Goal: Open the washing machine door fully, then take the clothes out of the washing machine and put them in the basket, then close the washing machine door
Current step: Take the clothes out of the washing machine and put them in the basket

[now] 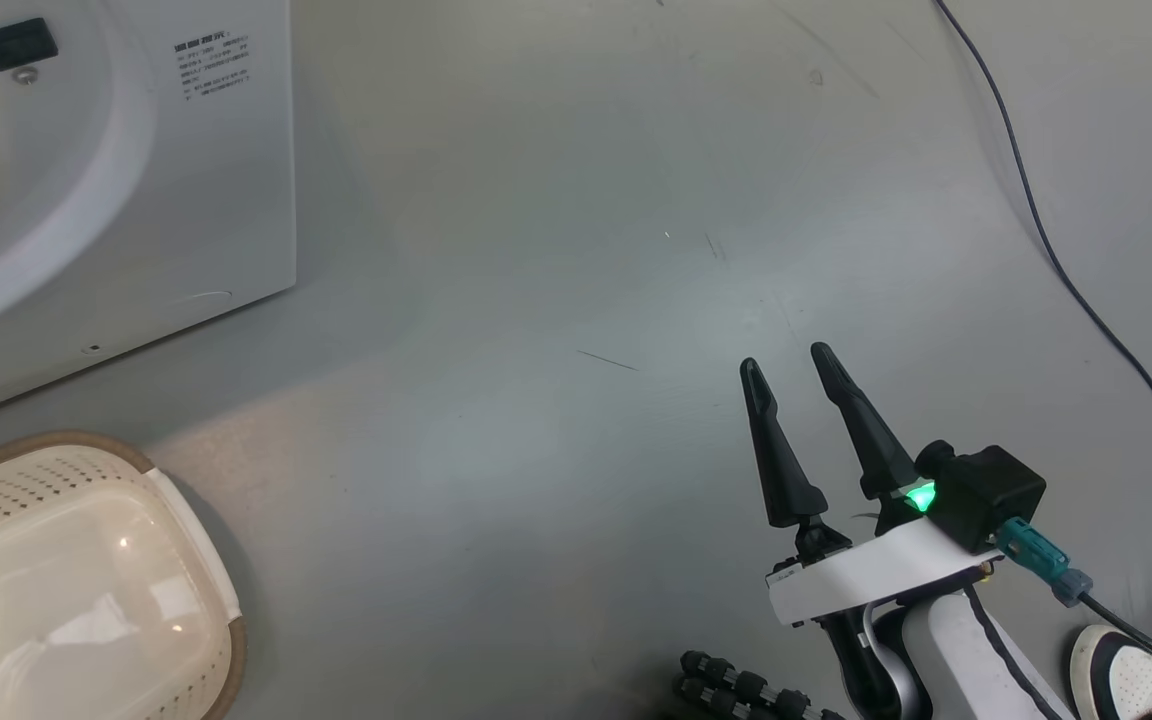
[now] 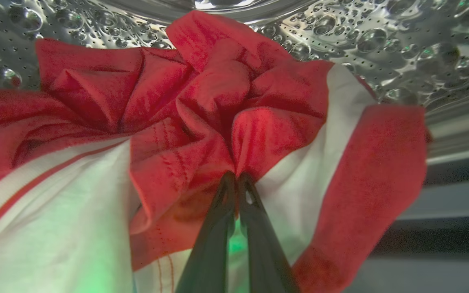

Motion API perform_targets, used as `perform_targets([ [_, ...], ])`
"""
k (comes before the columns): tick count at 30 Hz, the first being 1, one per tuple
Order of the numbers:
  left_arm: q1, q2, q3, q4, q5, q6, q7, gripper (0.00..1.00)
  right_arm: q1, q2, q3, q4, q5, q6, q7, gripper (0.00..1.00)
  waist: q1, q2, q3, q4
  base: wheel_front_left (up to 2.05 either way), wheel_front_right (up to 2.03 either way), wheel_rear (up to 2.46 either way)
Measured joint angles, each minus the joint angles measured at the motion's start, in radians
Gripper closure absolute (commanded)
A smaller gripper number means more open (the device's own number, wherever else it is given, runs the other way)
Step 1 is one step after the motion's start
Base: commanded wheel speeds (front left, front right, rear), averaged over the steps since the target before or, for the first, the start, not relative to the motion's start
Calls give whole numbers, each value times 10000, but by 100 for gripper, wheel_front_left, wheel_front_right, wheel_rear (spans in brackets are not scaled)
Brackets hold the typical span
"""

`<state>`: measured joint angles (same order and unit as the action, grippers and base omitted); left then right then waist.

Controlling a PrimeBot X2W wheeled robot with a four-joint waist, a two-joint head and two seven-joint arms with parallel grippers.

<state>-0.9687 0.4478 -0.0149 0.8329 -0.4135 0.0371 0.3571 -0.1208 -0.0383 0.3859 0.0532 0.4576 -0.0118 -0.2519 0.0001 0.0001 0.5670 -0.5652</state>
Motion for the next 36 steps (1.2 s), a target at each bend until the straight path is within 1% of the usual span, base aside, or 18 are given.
perform_targets([
  [6, 0, -550, -65, 61, -94, -267, -543, 100, -5, -2, -123, 58, -4, -10, -2, 0, 0, 0, -220, 127, 0, 0, 0],
  [12, 0, -736, -113, 192, -104, -445, -986, 100, -39, -4, -230, 102, -61, -10, -2, 0, 0, 0, -459, 307, 0, 0, 0],
  [15, 1, -892, -174, 228, -105, -639, -1273, 100, -41, -6, -334, 155, -113, -10, -2, 0, 0, 0, -606, 455, 0, 0, 0],
  [20, 11, -1214, -255, 349, -280, -928, -1668, 100, -41, -8, -460, 247, -224, -8, -2, 0, 0, 0, -866, 762, 0, 0, 0],
  [23, 53, -1306, -284, 474, -284, -1053, -1894, 100, -41, -10, -527, 309, -297, -8, -2, 0, 0, 0, -1039, 966, 0, 0, 0],
  [36, 787, -2002, -460, 704, -596, -1421, -3162, 100, -14, -199, -826, 545, -483, 17, -2, 0, 0, 0, -1883, 1949, 0, 0, 0],
])
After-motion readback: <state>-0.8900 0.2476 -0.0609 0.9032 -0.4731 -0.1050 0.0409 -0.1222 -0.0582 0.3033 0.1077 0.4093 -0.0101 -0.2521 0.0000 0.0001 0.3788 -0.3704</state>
